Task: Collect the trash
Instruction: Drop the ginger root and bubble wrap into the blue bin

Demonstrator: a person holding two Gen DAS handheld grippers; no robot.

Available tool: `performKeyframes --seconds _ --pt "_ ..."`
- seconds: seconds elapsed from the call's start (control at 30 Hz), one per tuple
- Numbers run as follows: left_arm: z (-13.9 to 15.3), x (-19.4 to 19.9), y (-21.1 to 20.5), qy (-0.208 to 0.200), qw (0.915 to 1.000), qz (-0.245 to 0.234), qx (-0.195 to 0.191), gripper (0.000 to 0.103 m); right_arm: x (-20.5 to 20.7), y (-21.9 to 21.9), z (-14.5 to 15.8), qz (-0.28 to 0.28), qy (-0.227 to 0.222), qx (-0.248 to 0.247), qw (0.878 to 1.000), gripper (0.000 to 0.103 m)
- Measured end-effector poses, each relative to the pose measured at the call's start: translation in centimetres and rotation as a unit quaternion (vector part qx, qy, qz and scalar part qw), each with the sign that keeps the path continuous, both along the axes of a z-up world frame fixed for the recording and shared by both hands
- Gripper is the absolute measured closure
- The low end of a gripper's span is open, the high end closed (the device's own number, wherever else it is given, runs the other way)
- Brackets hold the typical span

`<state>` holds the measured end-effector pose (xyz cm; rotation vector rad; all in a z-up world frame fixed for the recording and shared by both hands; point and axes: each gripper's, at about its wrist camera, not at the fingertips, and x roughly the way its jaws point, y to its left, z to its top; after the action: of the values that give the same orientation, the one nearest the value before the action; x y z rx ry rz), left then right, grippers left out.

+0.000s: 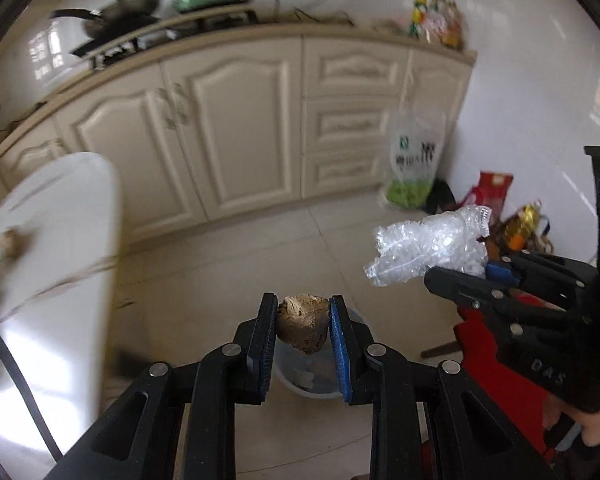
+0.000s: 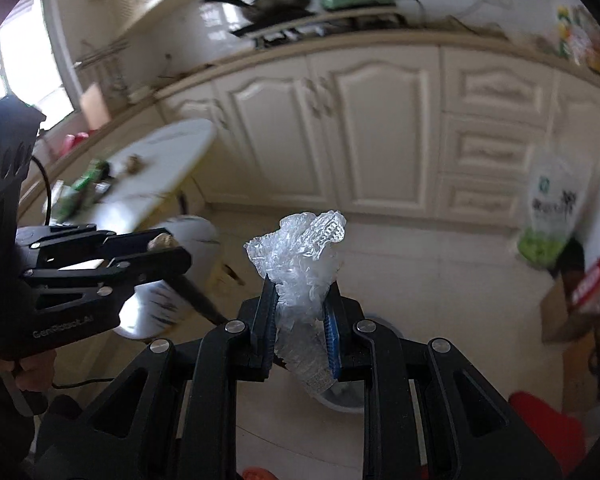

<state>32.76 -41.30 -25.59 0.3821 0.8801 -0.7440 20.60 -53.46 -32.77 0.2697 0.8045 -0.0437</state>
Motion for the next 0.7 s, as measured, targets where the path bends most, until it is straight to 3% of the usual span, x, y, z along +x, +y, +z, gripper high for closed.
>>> performKeyframes --seconds 0.17,0.23,0.3,0.37,0.47,0.57,0.7 --pt "-5.6 4.6 -5.4 0.024 0.9987 -0.012 0.043 0.079 0.2 -3.6 -5.2 -0.022 0.035 0.021 0.999 0.083" --pt "-7.2 6.2 -7.4 0.027 0.9978 -0.013 0.06 0.068 0.3 -4.6 -7.1 -0.026 0.047 0.026 0.998 0.084" --pt "-8.8 8.0 -9.8 0.019 0.9971 -0.005 0.074 0.035 0.8 -5.4 -9.1 -0.028 0.063 0.036 0.997 0.084" --pt "-9.7 8.8 -11.4 0.012 0.9968 -0.007 0.079 0.027 1.2 -5.8 -10.6 -0.027 0.074 0.042 0.996 0.083" --pt "-10.9 9.2 -12.6 0.005 0.995 0.008 0.099 0.026 2.0 -6.4 -13.1 -0.028 0.09 0.053 0.994 0.083" --pt "-10.9 8.3 -12.3 0.001 0.9956 0.023 0.091 0.026 3.0 -6.6 -15.1 -0.025 0.102 0.066 0.992 0.082" --pt "-9.4 6.3 -10.2 -0.009 0.9965 0.031 0.077 0.026 4.2 -6.0 -16.9 -0.025 0.113 0.073 0.991 0.068"
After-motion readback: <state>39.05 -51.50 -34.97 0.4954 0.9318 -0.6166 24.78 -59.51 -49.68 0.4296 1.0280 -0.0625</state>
